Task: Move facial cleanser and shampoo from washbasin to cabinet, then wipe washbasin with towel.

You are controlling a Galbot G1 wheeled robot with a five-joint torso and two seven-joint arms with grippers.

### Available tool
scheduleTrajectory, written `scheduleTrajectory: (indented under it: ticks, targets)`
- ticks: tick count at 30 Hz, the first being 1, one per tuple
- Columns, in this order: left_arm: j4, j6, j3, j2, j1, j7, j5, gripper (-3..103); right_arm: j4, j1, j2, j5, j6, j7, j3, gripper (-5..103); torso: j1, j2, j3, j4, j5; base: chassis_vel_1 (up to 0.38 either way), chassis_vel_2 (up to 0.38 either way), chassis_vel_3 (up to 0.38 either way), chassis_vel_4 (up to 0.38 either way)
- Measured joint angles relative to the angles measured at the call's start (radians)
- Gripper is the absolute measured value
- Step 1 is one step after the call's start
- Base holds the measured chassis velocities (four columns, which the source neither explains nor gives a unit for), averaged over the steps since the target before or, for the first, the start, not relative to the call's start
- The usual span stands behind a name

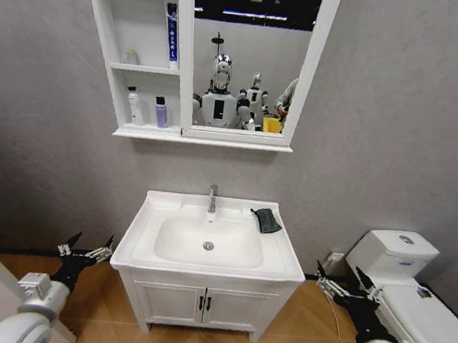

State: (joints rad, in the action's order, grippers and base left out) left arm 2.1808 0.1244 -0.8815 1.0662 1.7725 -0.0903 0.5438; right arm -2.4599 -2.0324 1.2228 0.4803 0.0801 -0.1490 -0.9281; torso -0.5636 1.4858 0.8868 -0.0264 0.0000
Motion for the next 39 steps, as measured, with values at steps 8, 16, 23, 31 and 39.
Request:
scheduleTrajectory:
  ticks: [8, 16, 23, 31, 39]
  targets:
    - [0.0, 0.0, 0.0, 0.0, 0.0, 0.0, 0.0, 100, 0.001, 0.0, 0.0, 0.0, 0.0, 0.0, 0.0, 100, 0.0, 0.0, 0.0, 0.0, -0.0001, 0.079, -0.082, -0.071, 0.074]
    - [0.0, 0.0, 0.0, 0.0, 0.0, 0.0, 0.0, 100, 0.001, 0.0, 0.0, 0.0, 0.0, 0.0, 0.0, 100, 0.0, 0.0, 0.0, 0.0, 0.0007, 0.21, -0.213, -0.204, 0.211]
    - [0.0, 0.0, 0.0, 0.0, 0.0, 0.0, 0.0, 100, 0.001, 0.0, 0.0, 0.001, 0.0, 0.0, 0.0, 100, 0.0, 0.0, 0.0, 0.0001, 0.0, 0.287, -0.285, -0.274, 0.287]
    - [0.0, 0.0, 0.0, 0.0, 0.0, 0.0, 0.0, 100, 0.001, 0.0, 0.0, 0.001, -0.001, 0.0, 0.0, 100, 0.001, 0.0, 0.0, 0.0, 0.001, 0.353, -0.35, -0.351, 0.349]
    - [0.0, 0.0, 0.0, 0.0, 0.0, 0.0, 0.0, 100, 0.001, 0.0, 0.0, 0.001, -0.001, 0.0, 0.0, 100, 0.001, 0.0, 0.0, 0.0, -0.0011, 0.351, -0.362, -0.351, 0.355]
